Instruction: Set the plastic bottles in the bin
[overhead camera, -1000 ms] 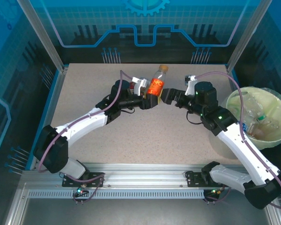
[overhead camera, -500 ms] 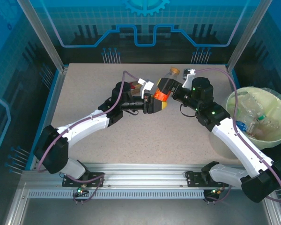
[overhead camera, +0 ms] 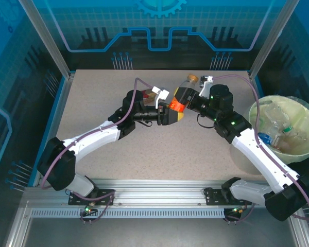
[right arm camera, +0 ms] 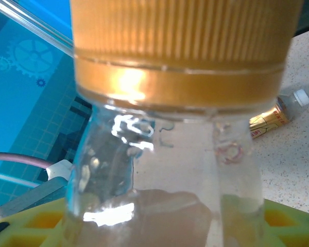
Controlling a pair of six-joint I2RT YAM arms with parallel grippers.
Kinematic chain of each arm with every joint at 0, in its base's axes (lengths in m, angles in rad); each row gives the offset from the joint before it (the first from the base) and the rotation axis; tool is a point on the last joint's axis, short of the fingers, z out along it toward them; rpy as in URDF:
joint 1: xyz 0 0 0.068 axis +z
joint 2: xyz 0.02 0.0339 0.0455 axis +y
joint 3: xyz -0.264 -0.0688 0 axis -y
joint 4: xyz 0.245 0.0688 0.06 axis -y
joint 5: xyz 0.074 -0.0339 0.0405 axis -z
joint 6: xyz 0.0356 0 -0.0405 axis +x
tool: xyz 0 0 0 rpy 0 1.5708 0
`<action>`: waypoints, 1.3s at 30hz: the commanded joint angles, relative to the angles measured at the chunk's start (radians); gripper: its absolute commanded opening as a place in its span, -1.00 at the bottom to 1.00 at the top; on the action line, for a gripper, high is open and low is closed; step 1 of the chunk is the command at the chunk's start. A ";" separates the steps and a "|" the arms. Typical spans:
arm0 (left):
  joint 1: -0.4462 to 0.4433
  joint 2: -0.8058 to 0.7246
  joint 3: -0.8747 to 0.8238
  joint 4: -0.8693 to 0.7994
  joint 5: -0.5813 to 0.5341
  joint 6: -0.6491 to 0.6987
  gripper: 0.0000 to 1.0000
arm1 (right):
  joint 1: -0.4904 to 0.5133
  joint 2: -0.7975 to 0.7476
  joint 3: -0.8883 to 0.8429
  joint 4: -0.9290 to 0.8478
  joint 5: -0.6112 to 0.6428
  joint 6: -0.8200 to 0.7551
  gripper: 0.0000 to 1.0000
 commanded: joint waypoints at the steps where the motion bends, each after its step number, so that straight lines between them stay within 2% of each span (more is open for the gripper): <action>1: -0.004 -0.001 -0.001 0.026 0.030 0.013 -0.22 | -0.002 -0.006 0.012 -0.015 0.002 -0.052 -0.01; 3: -0.001 0.002 -0.007 0.029 0.023 0.012 0.04 | -0.001 -0.002 0.032 -0.037 0.002 -0.077 -0.05; 6: 0.002 -0.001 0.010 -0.067 -0.043 0.047 0.71 | -0.001 -0.009 0.056 -0.077 0.030 -0.127 -0.12; 8: 0.006 -0.010 0.022 -0.149 -0.115 0.081 0.83 | -0.001 -0.025 0.068 -0.115 0.076 -0.171 -0.17; 9: 0.008 -0.017 0.015 -0.151 -0.129 0.086 0.86 | -0.002 -0.034 0.075 -0.138 0.098 -0.191 -0.20; 10: 0.011 -0.029 -0.002 -0.139 -0.147 0.088 0.98 | -0.002 -0.045 0.085 -0.172 0.127 -0.216 -0.21; 16: 0.014 -0.092 -0.071 -0.102 -0.258 0.119 0.98 | -0.004 -0.130 0.122 -0.316 0.296 -0.341 -0.25; 28: 0.038 -0.175 -0.157 -0.100 -0.535 0.092 0.98 | -0.010 -0.320 0.164 -0.523 0.655 -0.533 -0.23; 33: 0.060 -0.186 -0.171 -0.116 -0.581 0.078 0.98 | -0.013 -0.430 0.140 -0.545 0.715 -0.605 -0.22; 39: 0.077 -0.177 -0.169 -0.114 -0.604 0.054 0.98 | -0.013 -0.460 0.176 -0.666 0.995 -0.650 -0.24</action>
